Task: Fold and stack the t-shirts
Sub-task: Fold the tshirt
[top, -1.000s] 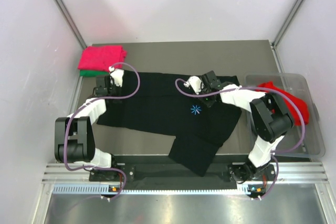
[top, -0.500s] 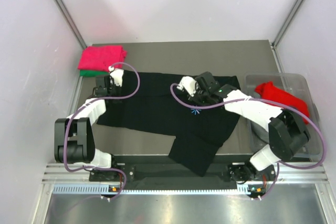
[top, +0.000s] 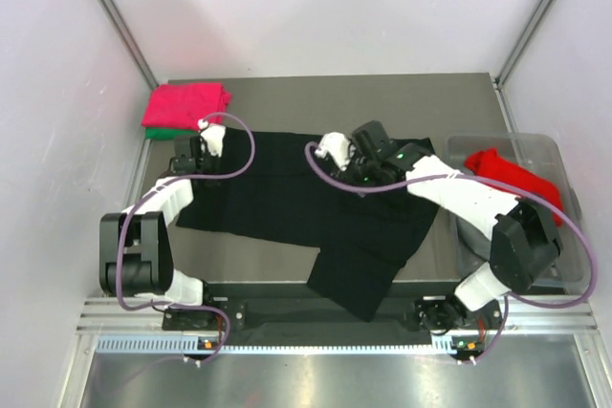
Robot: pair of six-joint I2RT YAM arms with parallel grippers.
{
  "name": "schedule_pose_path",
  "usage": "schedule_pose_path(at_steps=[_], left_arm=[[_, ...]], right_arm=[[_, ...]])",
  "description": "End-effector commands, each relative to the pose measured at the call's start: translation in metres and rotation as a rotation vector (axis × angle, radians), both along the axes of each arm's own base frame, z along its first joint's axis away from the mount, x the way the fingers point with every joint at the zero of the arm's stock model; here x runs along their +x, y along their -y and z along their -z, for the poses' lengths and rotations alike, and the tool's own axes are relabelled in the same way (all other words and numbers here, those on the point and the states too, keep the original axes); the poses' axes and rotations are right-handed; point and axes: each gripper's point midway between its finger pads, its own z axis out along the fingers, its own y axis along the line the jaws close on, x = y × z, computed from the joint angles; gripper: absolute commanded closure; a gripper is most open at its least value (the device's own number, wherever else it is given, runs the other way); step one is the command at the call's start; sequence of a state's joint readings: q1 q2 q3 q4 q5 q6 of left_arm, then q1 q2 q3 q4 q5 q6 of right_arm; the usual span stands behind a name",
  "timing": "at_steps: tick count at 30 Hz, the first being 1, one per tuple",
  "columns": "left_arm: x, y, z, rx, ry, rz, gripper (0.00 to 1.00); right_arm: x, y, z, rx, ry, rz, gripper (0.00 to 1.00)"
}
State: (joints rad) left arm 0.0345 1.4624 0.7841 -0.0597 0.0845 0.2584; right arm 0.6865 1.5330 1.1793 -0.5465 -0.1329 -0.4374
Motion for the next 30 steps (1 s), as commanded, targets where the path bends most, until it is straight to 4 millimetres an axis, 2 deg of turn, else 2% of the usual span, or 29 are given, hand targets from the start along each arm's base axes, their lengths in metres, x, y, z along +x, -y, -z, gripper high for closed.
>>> schedule_pose_path(at_steps=[1,2,3,4,5,9,11,12,13,19,22,26,30], left_arm=[[0.028,0.0,-0.015,0.01,0.043,0.017,0.84],[0.042,0.001,-0.017,0.009,0.043,0.022,0.84],[0.046,0.0,-0.014,0.008,0.022,0.023,0.82],[0.063,0.001,-0.029,0.01,0.048,0.031,0.79],[0.067,0.001,-0.015,0.007,0.003,0.036,0.78],[0.086,-0.002,-0.005,0.007,-0.057,0.022,0.73],[0.094,-0.003,0.001,0.006,-0.065,0.011,0.71],[0.097,-0.003,0.002,0.005,-0.067,0.009,0.71],[0.099,-0.003,0.003,-0.001,-0.07,0.002,0.71],[0.096,-0.001,0.019,-0.018,-0.1,-0.003,0.72],[0.094,-0.002,0.021,-0.013,-0.1,-0.002,0.72],[0.095,-0.007,0.026,0.011,-0.099,-0.017,0.72],[0.097,-0.014,0.036,0.031,-0.121,-0.051,0.72]], right_arm=[[0.062,0.04,-0.011,0.02,0.077,0.169,0.65],[0.073,0.05,-0.009,0.02,0.081,0.199,0.64],[0.087,0.07,-0.005,0.005,0.079,0.254,0.63],[0.099,0.079,0.003,-0.02,0.078,0.276,0.62],[0.113,0.097,0.004,-0.037,0.096,0.335,0.61],[0.147,0.124,0.009,-0.066,0.084,0.441,0.59],[0.166,0.127,0.008,-0.068,0.096,0.465,0.58],[0.174,0.138,0.006,-0.1,0.12,0.501,0.57],[0.187,0.139,0.006,-0.116,0.132,0.503,0.56],[0.224,0.17,0.014,-0.215,0.12,0.577,0.55],[0.228,0.188,0.021,-0.262,0.078,0.607,0.54],[0.218,0.211,0.035,-0.333,0.012,0.638,0.54],[0.208,0.221,0.045,-0.369,-0.039,0.646,0.54]])
